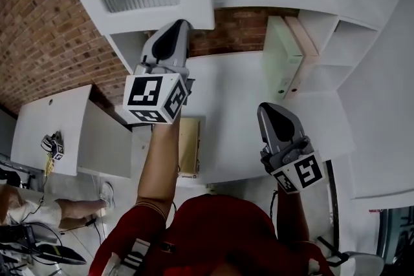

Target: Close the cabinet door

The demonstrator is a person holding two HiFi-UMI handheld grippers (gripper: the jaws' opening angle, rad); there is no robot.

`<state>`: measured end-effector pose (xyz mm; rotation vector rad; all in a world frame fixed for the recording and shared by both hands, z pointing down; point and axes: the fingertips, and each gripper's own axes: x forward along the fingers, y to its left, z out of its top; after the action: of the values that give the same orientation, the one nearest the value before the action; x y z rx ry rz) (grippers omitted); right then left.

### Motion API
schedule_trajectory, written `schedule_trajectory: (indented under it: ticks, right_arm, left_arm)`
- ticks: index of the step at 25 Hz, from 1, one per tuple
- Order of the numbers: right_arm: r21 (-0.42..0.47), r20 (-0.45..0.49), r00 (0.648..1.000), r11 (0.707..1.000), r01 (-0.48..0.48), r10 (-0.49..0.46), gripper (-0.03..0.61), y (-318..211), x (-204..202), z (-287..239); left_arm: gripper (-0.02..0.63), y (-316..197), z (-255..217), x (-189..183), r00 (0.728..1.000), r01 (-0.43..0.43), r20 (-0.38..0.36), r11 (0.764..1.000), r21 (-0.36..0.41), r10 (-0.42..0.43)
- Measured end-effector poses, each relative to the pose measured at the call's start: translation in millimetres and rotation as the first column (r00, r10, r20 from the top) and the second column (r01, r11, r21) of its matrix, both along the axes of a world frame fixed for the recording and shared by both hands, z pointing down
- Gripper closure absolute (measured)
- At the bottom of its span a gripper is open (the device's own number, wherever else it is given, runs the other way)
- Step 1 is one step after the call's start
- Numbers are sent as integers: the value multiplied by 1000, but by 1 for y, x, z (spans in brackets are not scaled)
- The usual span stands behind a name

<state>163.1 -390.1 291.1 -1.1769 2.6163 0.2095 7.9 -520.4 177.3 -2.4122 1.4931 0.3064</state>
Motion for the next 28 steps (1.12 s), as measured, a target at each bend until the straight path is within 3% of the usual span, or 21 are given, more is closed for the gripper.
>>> schedule_trajectory:
  ticks: [10,20,28]
  right_arm:
    - [-15,7,1000,1000,-19,19,563,-26,7,5]
    - [-9,16,1000,1000,-19,19,563,-36,9,6]
    - [-15,26,998,998,-58,58,563,-39,23,5]
  left_arm:
    - [614,-34,1,3,999,32,-4,999,10,-32]
    - [614,-52,5,16,1000,-10,18,1000,-5,10]
    - [614,-64,4,16,1000,4,5,1000,-4,-4]
